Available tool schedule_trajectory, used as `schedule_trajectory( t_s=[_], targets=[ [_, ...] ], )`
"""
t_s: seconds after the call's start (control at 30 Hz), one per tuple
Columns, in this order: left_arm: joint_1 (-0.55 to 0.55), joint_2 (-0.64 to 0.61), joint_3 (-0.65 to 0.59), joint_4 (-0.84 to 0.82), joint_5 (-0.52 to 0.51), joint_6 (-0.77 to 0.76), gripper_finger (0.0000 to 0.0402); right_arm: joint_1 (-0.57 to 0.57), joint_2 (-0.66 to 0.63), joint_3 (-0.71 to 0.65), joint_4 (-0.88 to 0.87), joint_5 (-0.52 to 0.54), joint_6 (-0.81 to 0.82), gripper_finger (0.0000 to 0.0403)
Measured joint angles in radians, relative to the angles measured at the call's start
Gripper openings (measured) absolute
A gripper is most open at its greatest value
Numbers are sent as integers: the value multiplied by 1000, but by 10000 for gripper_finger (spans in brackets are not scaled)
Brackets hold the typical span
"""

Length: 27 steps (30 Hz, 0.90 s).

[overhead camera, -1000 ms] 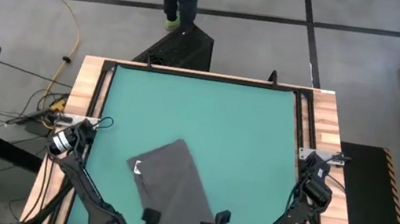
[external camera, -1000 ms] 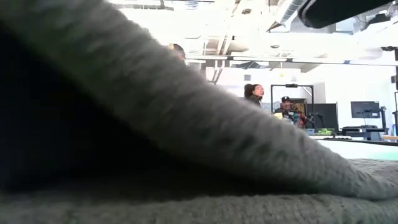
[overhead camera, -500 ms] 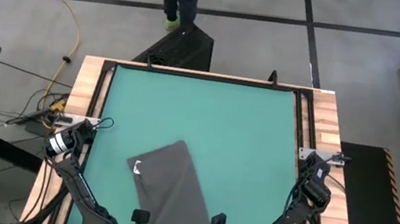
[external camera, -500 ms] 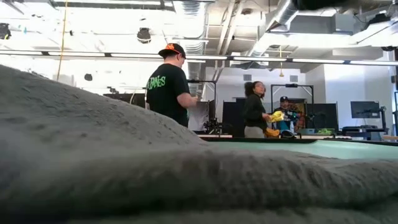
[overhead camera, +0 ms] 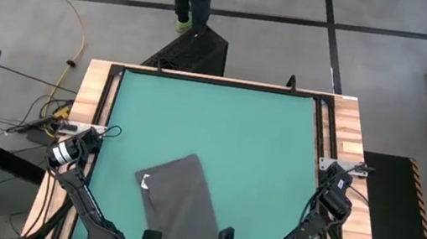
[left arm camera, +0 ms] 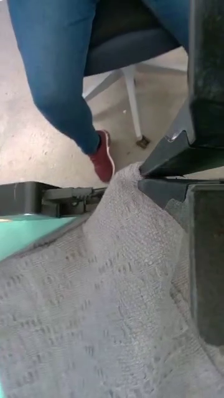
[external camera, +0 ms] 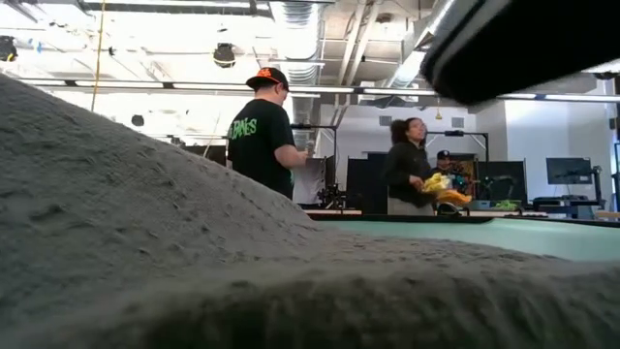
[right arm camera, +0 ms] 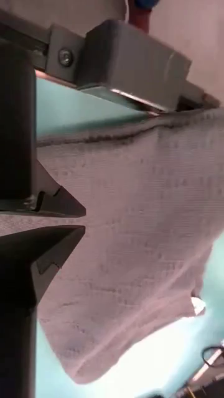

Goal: Roll towel
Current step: Roll the gray towel

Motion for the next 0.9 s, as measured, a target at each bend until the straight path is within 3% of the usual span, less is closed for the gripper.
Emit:
schedule_trajectory(
  t_s=[0.33,0.63,0.9],
  targets=[
    [-26,0,0,0,12,-52,0,-13,1,-127,171,-52,5,56],
    [-27,0,-6,-9,135,-135,0,-41,1,-133,180,-151,19,56],
    [-30,2,-6,-80,148,-218,10,-46,1,-133,178,-172,16,56]
  ],
)
